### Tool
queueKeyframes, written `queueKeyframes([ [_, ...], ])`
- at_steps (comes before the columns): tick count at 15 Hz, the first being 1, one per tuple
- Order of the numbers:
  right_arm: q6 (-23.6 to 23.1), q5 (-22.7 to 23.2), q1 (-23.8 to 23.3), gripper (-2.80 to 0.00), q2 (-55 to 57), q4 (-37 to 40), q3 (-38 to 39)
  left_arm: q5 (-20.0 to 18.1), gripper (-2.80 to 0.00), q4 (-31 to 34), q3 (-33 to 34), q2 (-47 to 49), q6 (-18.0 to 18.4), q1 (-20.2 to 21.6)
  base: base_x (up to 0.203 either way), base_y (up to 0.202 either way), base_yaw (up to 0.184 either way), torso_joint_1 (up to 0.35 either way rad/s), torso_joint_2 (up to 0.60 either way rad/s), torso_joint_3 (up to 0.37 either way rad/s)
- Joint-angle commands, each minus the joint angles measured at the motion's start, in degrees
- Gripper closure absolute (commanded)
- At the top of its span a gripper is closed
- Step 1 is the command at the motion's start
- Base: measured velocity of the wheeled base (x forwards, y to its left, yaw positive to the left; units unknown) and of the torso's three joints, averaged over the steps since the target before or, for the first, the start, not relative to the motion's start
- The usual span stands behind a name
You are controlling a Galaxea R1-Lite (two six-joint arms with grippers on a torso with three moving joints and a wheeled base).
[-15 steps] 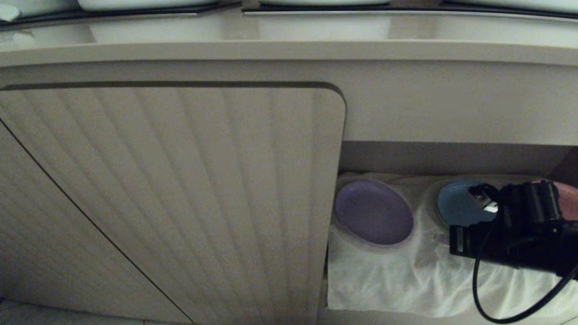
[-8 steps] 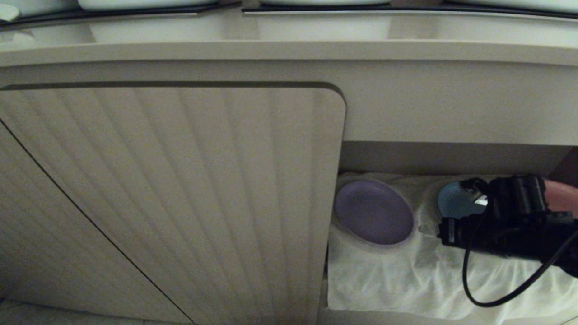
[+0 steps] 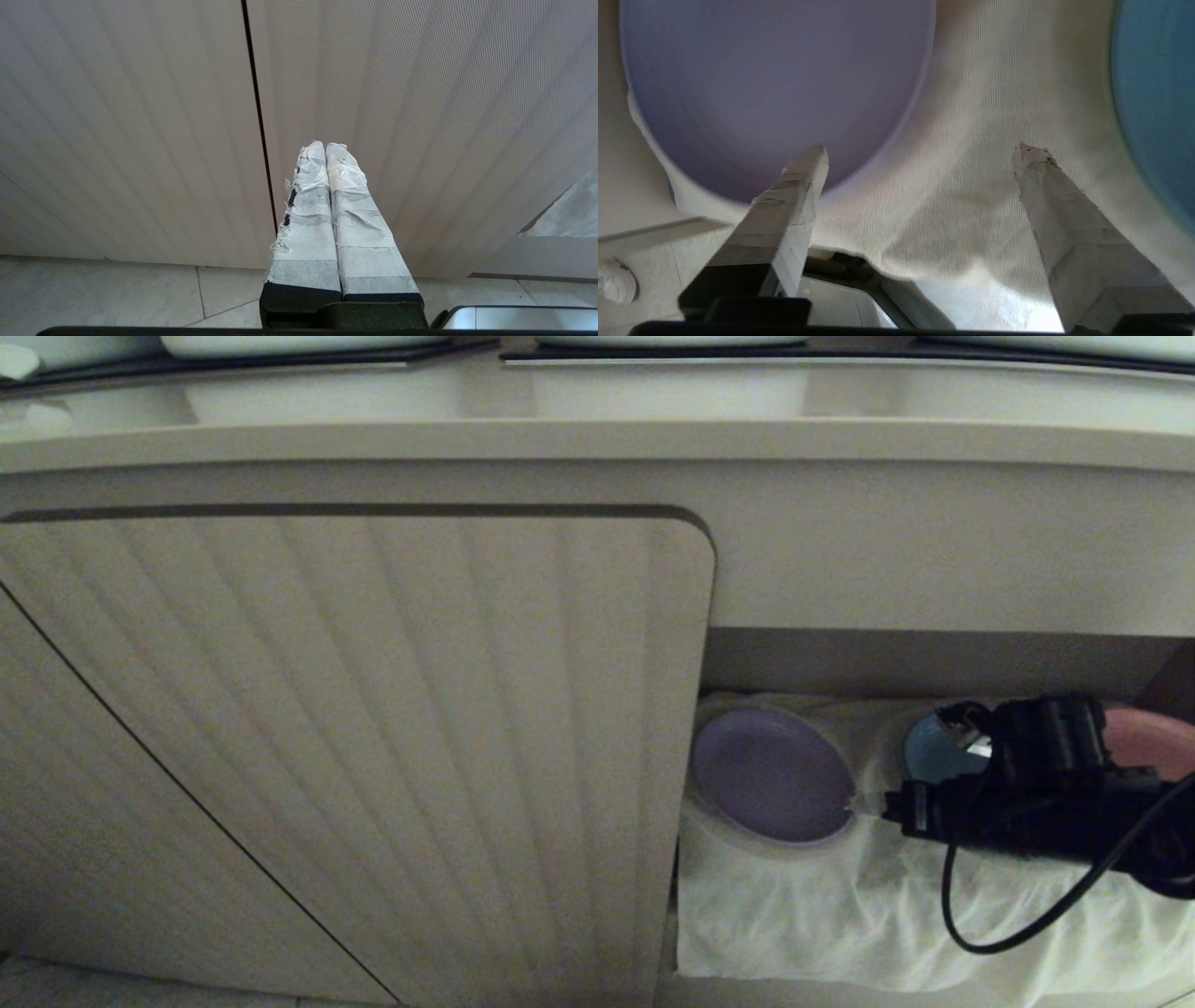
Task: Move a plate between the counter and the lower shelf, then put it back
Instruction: Pick up the plate in the cupboard
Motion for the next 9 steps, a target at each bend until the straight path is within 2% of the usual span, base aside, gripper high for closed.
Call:
queueKeyframes([
  [1, 0.1, 0.1, 0.0, -2.8, 1.2, -0.2, -1.2, 0.0, 0.0, 0.0, 0.0, 0.0, 0.0, 0.0, 0.0, 0.0, 0.0, 0.0, 0.0, 0.0],
  [9, 0.0, 0.1, 1.4, -2.8, 1.8, -2.1, -0.2, 0.0, 0.0, 0.0, 0.0, 0.0, 0.0, 0.0, 0.0, 0.0, 0.0, 0.0, 0.0, 0.0],
])
